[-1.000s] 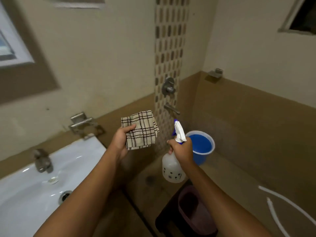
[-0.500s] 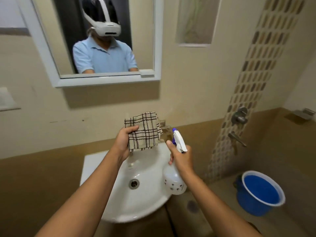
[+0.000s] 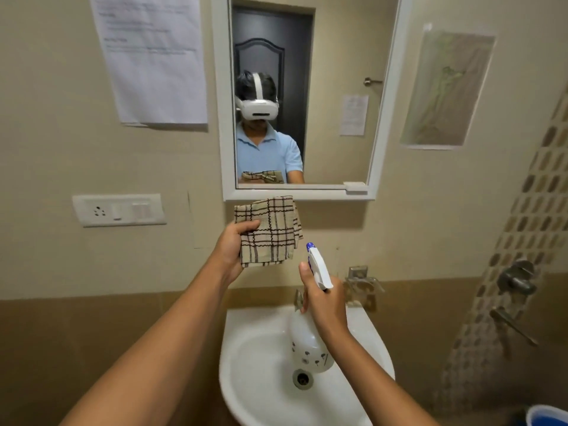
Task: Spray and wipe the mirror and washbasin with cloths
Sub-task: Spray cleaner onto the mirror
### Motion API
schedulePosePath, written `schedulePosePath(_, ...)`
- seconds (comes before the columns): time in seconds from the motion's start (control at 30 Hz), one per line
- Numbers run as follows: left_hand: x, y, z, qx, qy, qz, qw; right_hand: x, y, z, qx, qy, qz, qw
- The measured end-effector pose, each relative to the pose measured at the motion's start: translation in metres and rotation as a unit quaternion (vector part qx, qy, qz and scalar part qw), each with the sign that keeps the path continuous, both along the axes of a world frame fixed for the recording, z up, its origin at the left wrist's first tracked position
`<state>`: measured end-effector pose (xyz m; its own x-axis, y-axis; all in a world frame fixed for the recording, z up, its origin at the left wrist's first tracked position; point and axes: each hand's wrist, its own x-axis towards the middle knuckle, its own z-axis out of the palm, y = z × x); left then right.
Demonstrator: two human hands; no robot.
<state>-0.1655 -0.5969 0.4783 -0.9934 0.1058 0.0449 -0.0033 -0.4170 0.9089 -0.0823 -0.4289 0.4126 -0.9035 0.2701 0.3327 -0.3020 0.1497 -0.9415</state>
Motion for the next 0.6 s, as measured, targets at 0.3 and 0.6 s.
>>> schedulePosePath(0.3, -0.023, -0.002, 0.066, 0.016, 0.088, 0.027, 0.996, -0.025, -0.020, 0.071, 0.027, 0.067, 0.038, 0.997)
schedulePosePath(0.6, -0.054, 0.015, 0.136, 0.022, 0.160, 0.041, 0.986, -0.050, -0.006, 0.127, -0.004, 0.098, 0.105, 0.990)
